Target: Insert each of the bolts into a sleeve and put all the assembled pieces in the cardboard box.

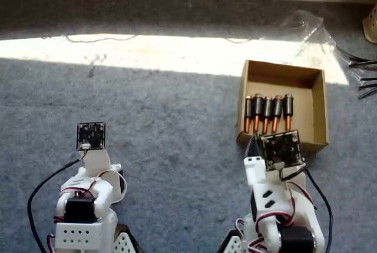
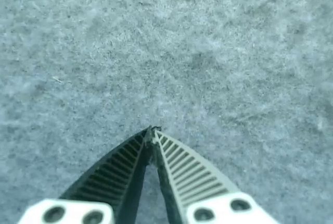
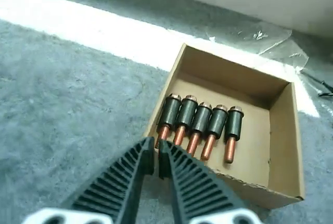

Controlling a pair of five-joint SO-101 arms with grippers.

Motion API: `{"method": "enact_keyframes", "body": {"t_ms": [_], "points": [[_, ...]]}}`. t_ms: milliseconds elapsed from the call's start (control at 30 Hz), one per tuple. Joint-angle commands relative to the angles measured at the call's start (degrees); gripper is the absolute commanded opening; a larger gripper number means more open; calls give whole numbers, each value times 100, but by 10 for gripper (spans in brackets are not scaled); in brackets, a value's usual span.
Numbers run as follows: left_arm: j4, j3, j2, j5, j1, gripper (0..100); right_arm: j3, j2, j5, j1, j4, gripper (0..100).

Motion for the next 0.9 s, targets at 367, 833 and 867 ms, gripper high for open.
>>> {"method": "enact_keyframes", "body": {"t_ms": [367,833,867], "points": [[35,127,-13,26,-57,6,2862,-57,18,-40,-1464,7],[35,127,-13,26,-57,6,3327,-57,-1240,-48,-796,9],[35,127,-13,26,-57,6,3327,-57,-1240,-48,-646,9]]}}
